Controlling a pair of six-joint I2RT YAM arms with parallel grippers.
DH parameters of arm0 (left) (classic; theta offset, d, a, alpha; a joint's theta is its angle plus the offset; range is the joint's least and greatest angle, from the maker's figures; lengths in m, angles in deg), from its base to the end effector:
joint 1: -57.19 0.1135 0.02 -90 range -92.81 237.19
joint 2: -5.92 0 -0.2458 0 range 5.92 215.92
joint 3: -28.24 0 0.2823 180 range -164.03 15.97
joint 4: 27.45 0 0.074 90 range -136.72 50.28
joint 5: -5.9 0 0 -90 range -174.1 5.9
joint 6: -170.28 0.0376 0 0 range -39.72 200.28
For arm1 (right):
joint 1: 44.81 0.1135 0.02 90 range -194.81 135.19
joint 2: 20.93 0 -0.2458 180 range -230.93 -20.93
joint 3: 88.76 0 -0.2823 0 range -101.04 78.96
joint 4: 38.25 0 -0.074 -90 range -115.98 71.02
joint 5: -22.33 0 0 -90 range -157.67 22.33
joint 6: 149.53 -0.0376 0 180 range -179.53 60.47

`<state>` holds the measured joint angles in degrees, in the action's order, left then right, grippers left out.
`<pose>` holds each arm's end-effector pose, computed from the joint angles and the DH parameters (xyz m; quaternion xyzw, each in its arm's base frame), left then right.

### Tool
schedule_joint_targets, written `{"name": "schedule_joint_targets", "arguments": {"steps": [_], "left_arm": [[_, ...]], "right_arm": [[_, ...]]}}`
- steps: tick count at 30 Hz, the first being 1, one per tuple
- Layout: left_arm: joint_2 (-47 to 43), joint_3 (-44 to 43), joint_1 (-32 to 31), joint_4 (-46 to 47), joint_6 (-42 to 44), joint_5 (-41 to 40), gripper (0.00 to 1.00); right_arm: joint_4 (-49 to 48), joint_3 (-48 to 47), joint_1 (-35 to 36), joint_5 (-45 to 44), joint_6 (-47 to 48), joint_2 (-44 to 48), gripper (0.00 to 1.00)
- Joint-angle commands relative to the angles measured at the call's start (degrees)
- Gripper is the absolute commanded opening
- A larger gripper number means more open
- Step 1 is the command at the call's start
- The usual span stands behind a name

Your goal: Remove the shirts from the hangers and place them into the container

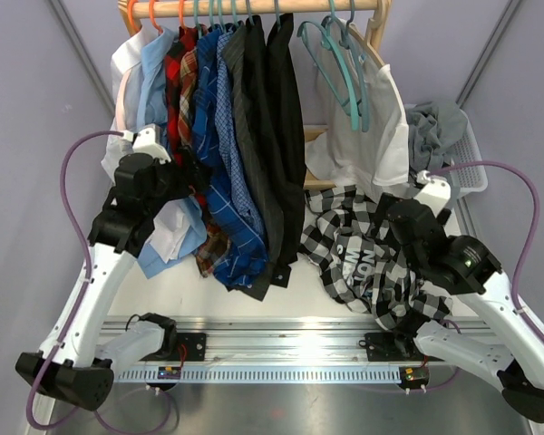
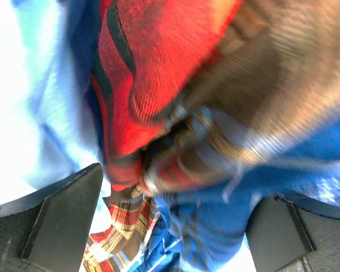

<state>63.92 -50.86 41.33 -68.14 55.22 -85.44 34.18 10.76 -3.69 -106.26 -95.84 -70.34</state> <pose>0.2487 -0.0697 0.3862 -0.0722 0.8139 -0.1926 0.5434 0.1506 0.1004 0.3775 0.0999 0.8650 0.0082 0.4916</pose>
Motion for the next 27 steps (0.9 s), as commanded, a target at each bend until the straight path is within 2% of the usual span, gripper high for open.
{"name": "schedule_joint_targets", "arguments": {"steps": [1, 5, 11, 14, 15, 17, 21, 24, 27], "left_arm": [[-6.4, -0.3, 0.4, -0.7, 0.0, 4.4, 0.99], [-12.0, 1.8, 0.4, -3.5, -0.9, 4.3, 0.99], [-18.6, 2.6, 0.3, -6.9, -1.0, 5.3, 0.99], [-20.3, 3.0, 0.3, -8.0, 0.2, 4.1, 0.99], [-20.7, 3.3, 0.3, -8.5, 0.3, 4.0, 0.99], [-21.1, 3.5, 0.3, -8.7, 0.4, 4.5, 0.99], [-22.4, 3.7, 0.3, -9.0, 0.5, 5.0, 0.99], [-23.6, 4.7, 0.3, -8.6, 0.4, 5.9, 0.99], [-24.5, 5.7, 0.3, -8.7, 0.3, 6.1, 0.99]], "right_arm": [[9.8, 3.9, 0.4, -6.7, -14.4, 3.3, 0.99], [14.7, 8.0, 0.5, -7.4, -21.9, 3.1, 0.99], [10.7, 10.0, 0.5, -3.2, -26.2, -1.8, 0.99], [-0.6, 16.2, 0.5, 0.8, -24.9, -4.2, 0.99], [-6.1, 19.4, 0.5, 2.1, -24.4, -7.3, 1.00], [-10.2, 22.3, 0.4, 2.6, -23.8, -13.7, 0.99], [-15.1, 22.8, 0.4, 2.9, -25.5, -24.0, 0.99], [-25.3, 23.2, 0.3, 3.0, -23.8, -29.2, 0.99], [-31.6, 22.4, -0.8, 2.8, -22.2, -33.8, 1.00]]}}
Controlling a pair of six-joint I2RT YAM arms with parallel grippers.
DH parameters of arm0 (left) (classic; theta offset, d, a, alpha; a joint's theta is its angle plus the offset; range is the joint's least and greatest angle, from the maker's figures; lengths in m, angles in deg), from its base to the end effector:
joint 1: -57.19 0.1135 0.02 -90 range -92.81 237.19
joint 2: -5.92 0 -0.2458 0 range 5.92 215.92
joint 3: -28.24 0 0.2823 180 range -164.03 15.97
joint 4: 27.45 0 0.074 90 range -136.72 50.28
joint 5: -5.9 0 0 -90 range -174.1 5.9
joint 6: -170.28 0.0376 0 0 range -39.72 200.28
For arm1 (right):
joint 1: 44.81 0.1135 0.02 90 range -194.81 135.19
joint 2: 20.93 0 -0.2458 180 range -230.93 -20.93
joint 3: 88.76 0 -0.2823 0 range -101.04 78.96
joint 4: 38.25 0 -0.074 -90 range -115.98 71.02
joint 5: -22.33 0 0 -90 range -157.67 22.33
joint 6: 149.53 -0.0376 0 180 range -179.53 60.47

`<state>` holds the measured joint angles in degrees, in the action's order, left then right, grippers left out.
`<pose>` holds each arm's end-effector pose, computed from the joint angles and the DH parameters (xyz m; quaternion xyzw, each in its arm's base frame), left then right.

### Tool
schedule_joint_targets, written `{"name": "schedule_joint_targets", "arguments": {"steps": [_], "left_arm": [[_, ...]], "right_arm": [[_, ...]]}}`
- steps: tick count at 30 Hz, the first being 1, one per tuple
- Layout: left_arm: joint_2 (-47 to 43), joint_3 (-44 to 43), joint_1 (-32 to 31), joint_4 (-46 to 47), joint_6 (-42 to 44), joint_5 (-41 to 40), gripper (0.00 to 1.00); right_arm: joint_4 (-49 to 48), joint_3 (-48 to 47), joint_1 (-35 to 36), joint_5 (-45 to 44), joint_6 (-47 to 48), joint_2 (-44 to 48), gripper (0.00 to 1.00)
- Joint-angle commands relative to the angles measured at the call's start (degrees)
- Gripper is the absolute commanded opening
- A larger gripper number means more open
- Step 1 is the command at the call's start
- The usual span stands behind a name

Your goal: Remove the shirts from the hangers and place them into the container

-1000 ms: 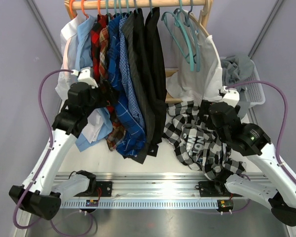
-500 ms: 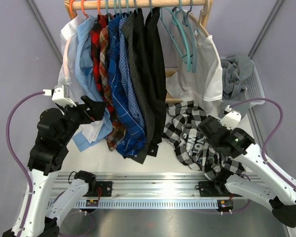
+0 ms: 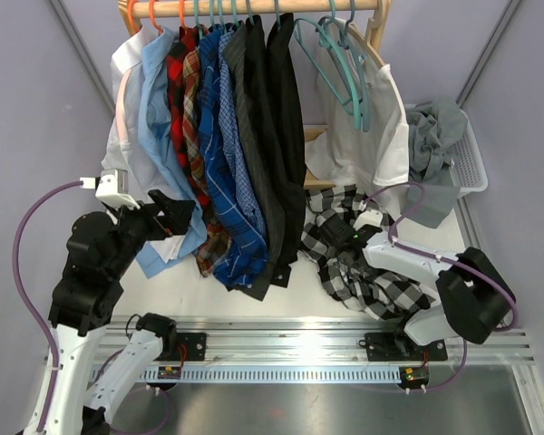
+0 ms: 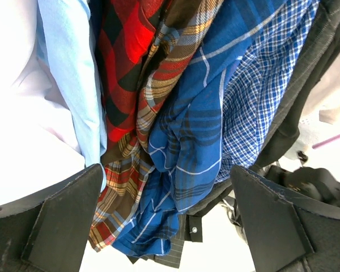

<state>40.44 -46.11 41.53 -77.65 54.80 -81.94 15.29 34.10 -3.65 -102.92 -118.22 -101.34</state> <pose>0.1383 -0.0402 0.4135 -0.0537 0.7662 -0.2385 0.5943 0.2117 0.1563 0.1424 0.1786 0.9304 -0.1099 0.3006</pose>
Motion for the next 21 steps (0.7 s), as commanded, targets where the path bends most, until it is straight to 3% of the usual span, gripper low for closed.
{"name": "schedule_joint_targets", "arguments": {"steps": [1, 6, 13, 17, 19, 20, 21], "left_arm": [[-1.2, 0.9, 0.1, 0.5, 0.7, 2.7, 0.99], [-2.4, 1.4, 0.1, -0.3, 0.5, 2.8, 0.99], [-3.1, 1.4, 0.1, -0.5, 0.1, 3.3, 0.99], [-3.1, 1.3, 0.1, -0.6, -0.1, 3.6, 0.99], [-3.2, 1.0, 0.1, -1.0, 0.0, 3.5, 0.99], [-3.3, 0.9, 0.1, -1.1, -0.1, 3.4, 0.99], [-3.4, 0.9, 0.1, -1.1, -0.2, 3.4, 0.99]], "right_arm": [[-14.1, -1.1, -1.2, -0.4, 0.7, -3.6, 0.99], [-25.3, -0.8, -8.3, 8.5, 4.6, -9.7, 0.99], [-22.5, -9.4, -11.9, 6.8, 5.3, -22.5, 0.99], [-22.2, -12.2, -13.3, 12.6, 3.0, -29.6, 0.96], [-26.4, -10.1, -13.3, 15.2, 2.0, -30.2, 0.55], [-28.2, -7.6, -13.4, 15.9, 1.3, -30.2, 0.31], [-29.3, -6.8, -13.3, 16.4, 0.4, -30.2, 0.00]]}}
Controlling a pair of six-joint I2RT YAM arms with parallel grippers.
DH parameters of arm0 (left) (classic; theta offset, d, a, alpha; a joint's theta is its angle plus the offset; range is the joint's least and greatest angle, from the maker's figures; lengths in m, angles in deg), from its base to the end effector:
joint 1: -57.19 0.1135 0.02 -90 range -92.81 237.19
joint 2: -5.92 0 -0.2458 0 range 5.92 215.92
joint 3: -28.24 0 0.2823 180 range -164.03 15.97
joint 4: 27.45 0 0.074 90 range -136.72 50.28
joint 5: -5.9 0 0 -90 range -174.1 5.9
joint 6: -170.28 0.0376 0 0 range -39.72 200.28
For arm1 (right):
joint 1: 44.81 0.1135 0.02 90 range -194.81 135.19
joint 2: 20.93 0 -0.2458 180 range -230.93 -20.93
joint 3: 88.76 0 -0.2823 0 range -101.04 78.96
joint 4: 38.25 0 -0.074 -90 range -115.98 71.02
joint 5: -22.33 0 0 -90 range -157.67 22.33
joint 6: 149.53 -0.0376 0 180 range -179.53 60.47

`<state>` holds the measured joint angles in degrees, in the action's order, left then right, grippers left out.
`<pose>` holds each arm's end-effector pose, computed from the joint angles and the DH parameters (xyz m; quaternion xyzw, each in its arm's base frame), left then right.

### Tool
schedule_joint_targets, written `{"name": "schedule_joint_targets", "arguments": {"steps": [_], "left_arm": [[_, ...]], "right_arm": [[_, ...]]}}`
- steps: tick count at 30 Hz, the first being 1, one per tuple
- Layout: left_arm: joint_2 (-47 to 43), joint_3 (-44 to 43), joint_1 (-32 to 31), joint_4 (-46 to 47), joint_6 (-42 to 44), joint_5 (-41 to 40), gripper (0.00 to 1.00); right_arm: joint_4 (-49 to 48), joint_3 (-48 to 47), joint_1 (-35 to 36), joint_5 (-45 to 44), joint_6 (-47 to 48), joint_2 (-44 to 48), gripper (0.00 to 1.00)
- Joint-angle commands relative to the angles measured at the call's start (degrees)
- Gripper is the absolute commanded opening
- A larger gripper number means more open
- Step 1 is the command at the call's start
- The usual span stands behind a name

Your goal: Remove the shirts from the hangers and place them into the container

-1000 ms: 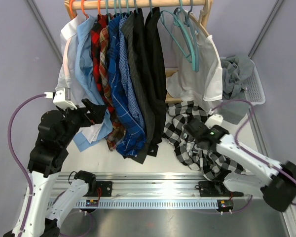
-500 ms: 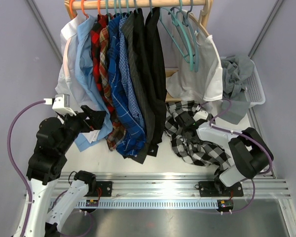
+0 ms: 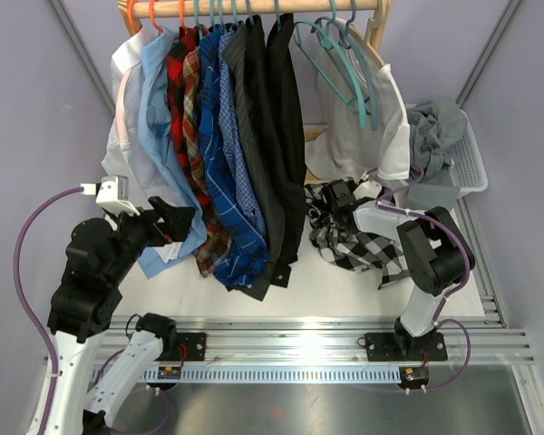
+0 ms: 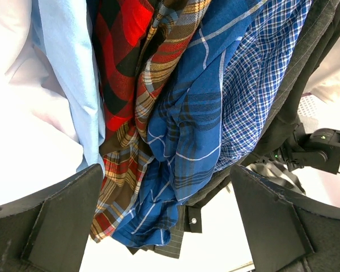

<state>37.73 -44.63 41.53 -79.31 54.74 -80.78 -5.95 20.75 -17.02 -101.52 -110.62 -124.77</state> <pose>0.1280 -0.0381 0.4076 -0.0479 0.7689 -0.2451 0.5886 0.3265 0.1484 0.1011 0.2490 0.9035 -0.0916 0.3366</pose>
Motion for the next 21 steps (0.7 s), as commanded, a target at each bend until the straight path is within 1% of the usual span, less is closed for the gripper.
{"name": "schedule_joint_targets", "arguments": {"steps": [1, 4, 5, 7, 8, 9, 10, 11, 12, 13, 14, 15, 17, 19, 20, 21], "left_arm": [[-0.8, -0.6, 0.1, 0.5, -0.2, 2.2, 0.99], [-0.6, -0.1, 0.1, 0.9, -0.7, 2.9, 0.99], [-0.6, -0.1, 0.1, 1.0, -0.9, 2.9, 0.99], [-0.4, 0.1, 0.1, 1.2, -1.2, 3.6, 0.99], [-0.3, 0.2, 0.1, 1.4, -1.3, 3.7, 0.99], [-0.3, 0.3, 0.1, 1.6, -1.4, 3.9, 0.99], [-0.3, 0.2, 0.1, 1.5, -1.4, 3.9, 0.99], [-0.2, 0.2, 0.1, 1.6, -1.4, 4.0, 0.99], [-0.3, 0.3, 0.1, 1.7, -1.4, 4.2, 0.99], [-0.3, 0.2, 0.1, 1.7, -1.5, 4.3, 0.99], [-0.3, 0.3, 0.1, 1.9, -1.6, 4.4, 0.99], [-0.1, 0.3, 0.1, 1.9, -1.6, 4.3, 0.99], [-0.1, 0.2, 0.1, 2.0, -1.7, 4.3, 0.99], [0.1, 0.0, 0.1, 2.0, -1.8, 4.3, 0.99], [0.3, -0.2, 0.1, 1.9, -1.8, 4.3, 0.99], [0.3, -0.4, 0.1, 1.6, -1.7, 4.3, 0.99]], "right_arm": [[-7.7, 7.0, 0.1, 15.1, -8.3, -6.7, 0.00], [-9.0, 9.6, 0.1, 16.7, -8.8, -4.8, 0.00], [-8.9, 11.3, 0.2, 16.4, -9.7, -2.3, 0.00], [-6.2, 13.0, 0.5, 13.4, -12.0, 1.8, 0.00], [-4.7, 14.8, 0.8, 11.5, -11.7, 7.2, 0.00], [-3.2, 15.4, 1.0, 9.7, -12.8, 10.2, 0.00], [-0.1, 15.4, 1.9, 7.2, -16.0, 13.4, 0.00], [2.4, 14.8, 2.2, 2.7, -16.6, 19.6, 0.00], [7.4, 14.3, 2.4, 0.7, -17.5, 22.6, 0.00], [9.6, 12.9, 2.6, -1.1, -18.1, 28.3, 0.00], [11.8, 11.9, 2.7, -4.9, -18.3, 30.9, 0.00], [16.5, 10.9, 2.8, -6.7, -18.6, 33.3, 0.00], [20.0, 7.5, 2.8, -12.5, -18.3, 39.1, 0.00], [23.4, 5.3, 2.8, -17.1, -16.2, 41.5, 0.00], [26.3, 2.6, 2.7, -21.3, -15.7, 42.4, 0.00], [28.1, 1.0, 2.6, -23.3, -15.5, 42.4, 0.00]]}}
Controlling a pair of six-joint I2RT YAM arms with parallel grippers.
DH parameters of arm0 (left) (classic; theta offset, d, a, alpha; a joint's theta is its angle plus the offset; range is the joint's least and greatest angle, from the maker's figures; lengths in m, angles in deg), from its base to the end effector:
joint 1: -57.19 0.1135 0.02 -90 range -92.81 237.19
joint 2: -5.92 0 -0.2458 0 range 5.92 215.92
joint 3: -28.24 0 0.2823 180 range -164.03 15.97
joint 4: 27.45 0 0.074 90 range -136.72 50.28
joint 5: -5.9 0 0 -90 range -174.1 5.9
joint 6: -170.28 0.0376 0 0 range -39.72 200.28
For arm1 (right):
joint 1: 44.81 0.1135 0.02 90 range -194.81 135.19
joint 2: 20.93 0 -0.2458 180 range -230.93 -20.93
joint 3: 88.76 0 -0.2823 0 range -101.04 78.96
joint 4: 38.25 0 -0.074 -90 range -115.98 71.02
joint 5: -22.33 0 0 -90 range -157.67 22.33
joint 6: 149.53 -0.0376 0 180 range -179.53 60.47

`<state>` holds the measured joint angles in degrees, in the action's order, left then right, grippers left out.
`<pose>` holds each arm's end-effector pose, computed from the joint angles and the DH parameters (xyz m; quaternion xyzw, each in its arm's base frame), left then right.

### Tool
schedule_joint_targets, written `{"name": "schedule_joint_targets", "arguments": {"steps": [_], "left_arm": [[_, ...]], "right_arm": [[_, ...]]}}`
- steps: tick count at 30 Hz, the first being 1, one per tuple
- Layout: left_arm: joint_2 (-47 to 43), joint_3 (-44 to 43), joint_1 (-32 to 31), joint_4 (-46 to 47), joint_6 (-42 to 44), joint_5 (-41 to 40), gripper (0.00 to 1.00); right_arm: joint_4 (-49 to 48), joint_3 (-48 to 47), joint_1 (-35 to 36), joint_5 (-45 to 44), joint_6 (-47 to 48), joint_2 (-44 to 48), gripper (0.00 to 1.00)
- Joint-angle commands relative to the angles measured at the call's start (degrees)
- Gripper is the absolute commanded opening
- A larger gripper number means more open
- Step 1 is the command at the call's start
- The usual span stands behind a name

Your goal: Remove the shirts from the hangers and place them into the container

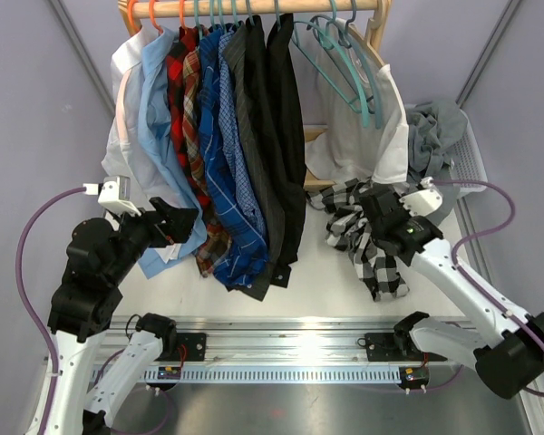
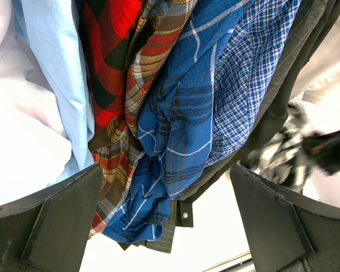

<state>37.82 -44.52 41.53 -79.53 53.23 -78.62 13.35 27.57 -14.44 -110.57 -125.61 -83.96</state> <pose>0.1282 -0.0397 0.4064 -0.0464 0.7712 -0.2652 0.5769 0.2327 0.1067 0.2569 0.3853 0.7975 0.0023 0.4642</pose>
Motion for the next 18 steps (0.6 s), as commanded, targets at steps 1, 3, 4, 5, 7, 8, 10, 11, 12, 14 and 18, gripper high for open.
{"name": "schedule_joint_targets", "arguments": {"steps": [1, 3, 4, 5, 7, 8, 10, 11, 12, 14, 18], "left_arm": [[0.2, -0.7, 0.1, 1.8, -0.1, 2.3, 0.99], [0.2, -1.3, 0.1, 1.4, 0.1, 2.1, 0.99], [0.3, -1.4, 0.1, 1.3, 0.2, 1.9, 0.99], [0.2, -1.6, 0.1, 0.9, 0.2, 2.0, 0.99], [0.1, -1.7, 0.1, 0.8, 0.3, 1.8, 0.99], [0.2, -1.8, 0.1, 0.7, 0.4, 1.8, 0.99], [0.3, -2.4, 0.1, 0.4, 0.7, 1.6, 0.99], [0.3, -2.4, 0.1, 0.2, 0.9, 1.6, 0.99], [0.2, -2.5, 0.1, 0.3, 0.9, 1.6, 0.99], [0.4, -2.6, 0.1, 0.4, 0.9, 1.8, 0.99], [1.4, -2.0, 0.1, 1.8, 0.4, 2.9, 0.99]], "right_arm": [[10.9, -7.5, -0.1, -16.1, -0.5, 1.3, 0.00], [16.4, -12.3, -2.3, -20.0, -0.5, -0.3, 0.00], [18.1, -14.8, -3.6, -20.3, -0.8, -1.3, 0.00], [19.2, -15.7, -5.0, -20.0, -0.4, -1.5, 0.00], [17.8, -16.4, -10.2, -18.9, 3.4, -1.0, 0.00], [15.1, -16.2, -12.2, -18.0, 5.0, -0.5, 0.00], [12.1, -15.7, -18.7, -16.6, 9.9, 1.2, 0.00], [9.7, -15.5, -20.9, -15.3, 11.9, 1.8, 0.00], [5.1, -15.4, -23.0, -14.7, 13.9, 2.0, 0.00], [-3.7, -16.1, -29.8, -7.9, 21.0, 1.7, 0.00], [-7.8, -23.5, -39.9, 3.0, 24.0, -5.2, 0.00]]}}
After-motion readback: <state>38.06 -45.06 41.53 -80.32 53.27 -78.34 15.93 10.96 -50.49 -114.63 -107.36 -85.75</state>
